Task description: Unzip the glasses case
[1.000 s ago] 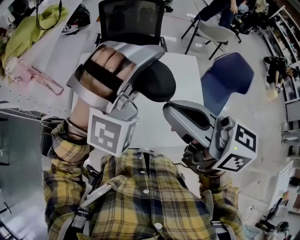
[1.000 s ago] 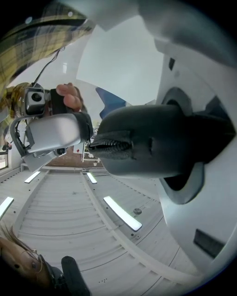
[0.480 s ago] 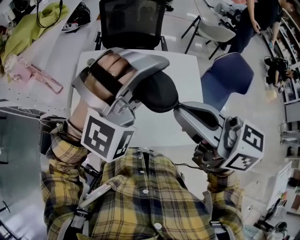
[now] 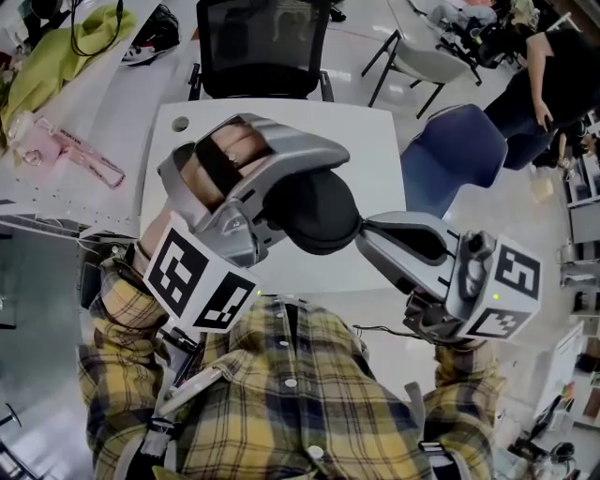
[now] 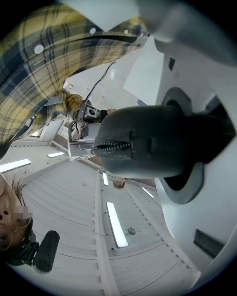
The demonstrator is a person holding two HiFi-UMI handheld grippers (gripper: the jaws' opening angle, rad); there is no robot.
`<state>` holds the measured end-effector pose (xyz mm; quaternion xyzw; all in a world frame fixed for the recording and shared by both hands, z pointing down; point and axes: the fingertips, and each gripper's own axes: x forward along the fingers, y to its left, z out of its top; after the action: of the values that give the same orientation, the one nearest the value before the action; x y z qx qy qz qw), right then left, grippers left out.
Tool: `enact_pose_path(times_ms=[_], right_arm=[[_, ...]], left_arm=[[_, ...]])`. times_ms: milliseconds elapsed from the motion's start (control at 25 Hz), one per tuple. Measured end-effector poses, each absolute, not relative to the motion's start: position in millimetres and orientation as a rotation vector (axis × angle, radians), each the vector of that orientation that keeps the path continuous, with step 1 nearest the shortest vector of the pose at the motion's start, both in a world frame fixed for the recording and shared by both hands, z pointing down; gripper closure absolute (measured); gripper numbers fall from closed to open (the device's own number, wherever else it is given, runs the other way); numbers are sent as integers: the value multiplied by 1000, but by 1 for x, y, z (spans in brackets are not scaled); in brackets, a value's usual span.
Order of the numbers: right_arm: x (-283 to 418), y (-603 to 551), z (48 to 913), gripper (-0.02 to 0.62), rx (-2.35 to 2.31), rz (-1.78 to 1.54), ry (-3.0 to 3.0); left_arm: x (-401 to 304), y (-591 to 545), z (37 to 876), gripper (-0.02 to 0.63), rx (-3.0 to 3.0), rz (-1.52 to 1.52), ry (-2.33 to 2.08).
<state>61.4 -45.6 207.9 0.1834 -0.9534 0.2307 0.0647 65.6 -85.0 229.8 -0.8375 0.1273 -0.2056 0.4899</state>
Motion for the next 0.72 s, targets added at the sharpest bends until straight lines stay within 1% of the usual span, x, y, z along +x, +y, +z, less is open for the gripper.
enact_pose_path(times_ms=[280,720], right_arm=[[61,-41,217,597,489,724,-2821],[47,-33,219,597,299,747,-2763]], left_arm=[[69,-63,232,364,-2204,-415,169],[62,-28,213,364,-2532,-176,-158]])
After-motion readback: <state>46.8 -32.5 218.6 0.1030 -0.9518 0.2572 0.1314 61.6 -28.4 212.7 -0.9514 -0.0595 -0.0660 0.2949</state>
